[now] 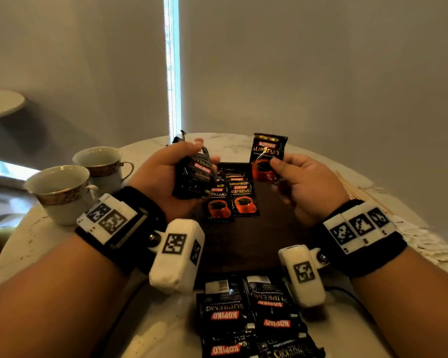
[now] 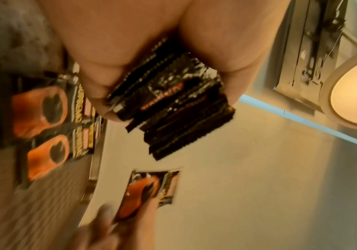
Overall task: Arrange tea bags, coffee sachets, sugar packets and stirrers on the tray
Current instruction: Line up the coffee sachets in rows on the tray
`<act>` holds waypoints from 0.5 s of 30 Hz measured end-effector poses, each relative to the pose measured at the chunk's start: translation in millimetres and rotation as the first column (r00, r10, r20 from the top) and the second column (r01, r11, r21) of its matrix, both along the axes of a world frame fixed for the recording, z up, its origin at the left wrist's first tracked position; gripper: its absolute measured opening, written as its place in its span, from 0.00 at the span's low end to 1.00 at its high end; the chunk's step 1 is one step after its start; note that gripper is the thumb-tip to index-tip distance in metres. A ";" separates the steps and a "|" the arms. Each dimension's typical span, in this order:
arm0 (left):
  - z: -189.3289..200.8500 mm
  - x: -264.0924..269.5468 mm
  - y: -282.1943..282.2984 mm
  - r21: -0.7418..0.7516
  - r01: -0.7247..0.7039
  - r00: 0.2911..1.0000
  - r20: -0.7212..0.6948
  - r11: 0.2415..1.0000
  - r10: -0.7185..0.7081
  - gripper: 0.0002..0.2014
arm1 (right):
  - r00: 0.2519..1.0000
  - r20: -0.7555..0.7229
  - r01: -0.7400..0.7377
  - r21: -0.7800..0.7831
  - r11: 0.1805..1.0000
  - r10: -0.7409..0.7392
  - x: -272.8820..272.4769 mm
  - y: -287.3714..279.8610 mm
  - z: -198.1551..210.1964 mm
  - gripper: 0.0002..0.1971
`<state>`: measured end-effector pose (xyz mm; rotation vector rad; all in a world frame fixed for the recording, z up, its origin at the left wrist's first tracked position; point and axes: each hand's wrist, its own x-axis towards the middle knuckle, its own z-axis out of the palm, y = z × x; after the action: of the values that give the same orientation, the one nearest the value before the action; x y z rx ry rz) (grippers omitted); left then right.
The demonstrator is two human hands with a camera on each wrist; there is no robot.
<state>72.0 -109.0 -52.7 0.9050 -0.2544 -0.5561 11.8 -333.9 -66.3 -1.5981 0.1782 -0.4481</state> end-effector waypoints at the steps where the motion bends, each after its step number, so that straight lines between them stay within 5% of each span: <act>1: 1.6 1.8 2.7 0.014 -0.022 1.000 0.004 1.000 0.022 0.12 | 0.995 -0.097 -0.029 0.043 0.999 0.033 2.7 -4.1 -3.1 0.05; 9: -7.3 16.5 9.3 0.327 -0.001 0.999 -0.040 0.945 0.015 0.11 | 0.803 -0.486 -0.291 0.187 0.938 0.346 5.9 -14.6 -8.3 0.11; 15: -9.0 16.0 8.4 0.437 0.028 0.999 -0.031 0.899 -0.016 0.13 | 0.741 -0.570 -0.316 0.171 0.933 0.355 7.7 -19.7 -9.8 0.13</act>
<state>88.0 -100.7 -61.8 1.3319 -0.1141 -0.6596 19.5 -353.6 -76.1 -1.6220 0.3653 0.3594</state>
